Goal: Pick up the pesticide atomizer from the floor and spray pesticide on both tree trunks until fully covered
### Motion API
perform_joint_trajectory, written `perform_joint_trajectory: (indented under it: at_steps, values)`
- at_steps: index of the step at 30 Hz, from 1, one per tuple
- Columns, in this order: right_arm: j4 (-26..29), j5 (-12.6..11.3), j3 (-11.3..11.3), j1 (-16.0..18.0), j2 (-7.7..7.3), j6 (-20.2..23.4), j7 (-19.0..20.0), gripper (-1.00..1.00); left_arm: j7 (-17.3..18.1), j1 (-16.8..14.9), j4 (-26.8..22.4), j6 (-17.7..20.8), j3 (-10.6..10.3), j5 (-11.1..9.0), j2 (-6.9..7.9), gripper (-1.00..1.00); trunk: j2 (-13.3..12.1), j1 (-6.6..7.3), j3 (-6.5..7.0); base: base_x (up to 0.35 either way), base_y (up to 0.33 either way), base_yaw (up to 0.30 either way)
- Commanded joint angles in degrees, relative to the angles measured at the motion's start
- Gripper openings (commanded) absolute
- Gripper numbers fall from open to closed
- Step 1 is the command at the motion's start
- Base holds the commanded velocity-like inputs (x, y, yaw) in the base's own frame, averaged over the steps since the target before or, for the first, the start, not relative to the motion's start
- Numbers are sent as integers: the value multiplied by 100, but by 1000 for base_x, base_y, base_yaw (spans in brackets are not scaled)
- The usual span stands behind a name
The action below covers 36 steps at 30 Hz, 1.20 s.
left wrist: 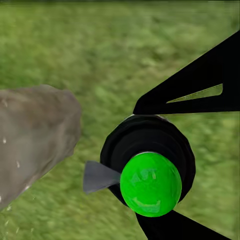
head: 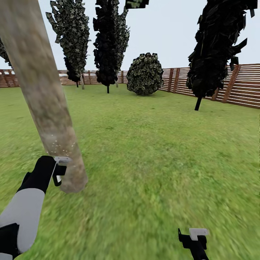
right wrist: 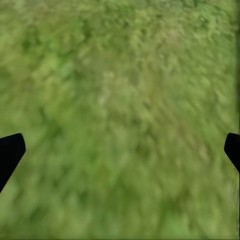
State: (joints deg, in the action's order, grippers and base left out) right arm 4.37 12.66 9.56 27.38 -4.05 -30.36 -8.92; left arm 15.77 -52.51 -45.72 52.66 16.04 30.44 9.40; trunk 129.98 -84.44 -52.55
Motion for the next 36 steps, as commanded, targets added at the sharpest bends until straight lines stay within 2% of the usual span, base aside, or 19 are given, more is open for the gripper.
perform_joint_trajectory:
  at_steps: [1, 8, 15, 22, 26, 36]
  values:
    - [-7, 60, 37, 4, 1, -14, -22, 100, 58, -5, -7, 16, 13, 64, -1, -100, 3, 1, -6, 0, -275, 0]
    - [-5, 61, 37, 4, 1, -14, -22, 100, 43, 6, 48, 16, 39, 78, 32, -100, 3, 1, -6, 19, -275, 0]
    - [2, 54, 36, 4, 8, -14, -22, 100, 6, 13, 63, 16, 72, 82, 82, -100, 3, 1, -6, 168, -245, 19]
    - [-1, 61, 36, 4, 18, -14, -22, 100, 2, 160, 63, 7, 91, 83, 70, -100, 3, 1, -6, 231, -198, 243]
    - [-6, 61, 30, 4, 19, -14, -17, 100, -9, 307, 63, -2, 212, 78, 155, -100, 3, 1, -6, 237, -188, 277]
    - [-7, 62, 29, 4, 27, -14, -13, 100, -12, 344, 63, -10, 260, 83, 193, -100, 3, 1, -6, 266, -156, 278]
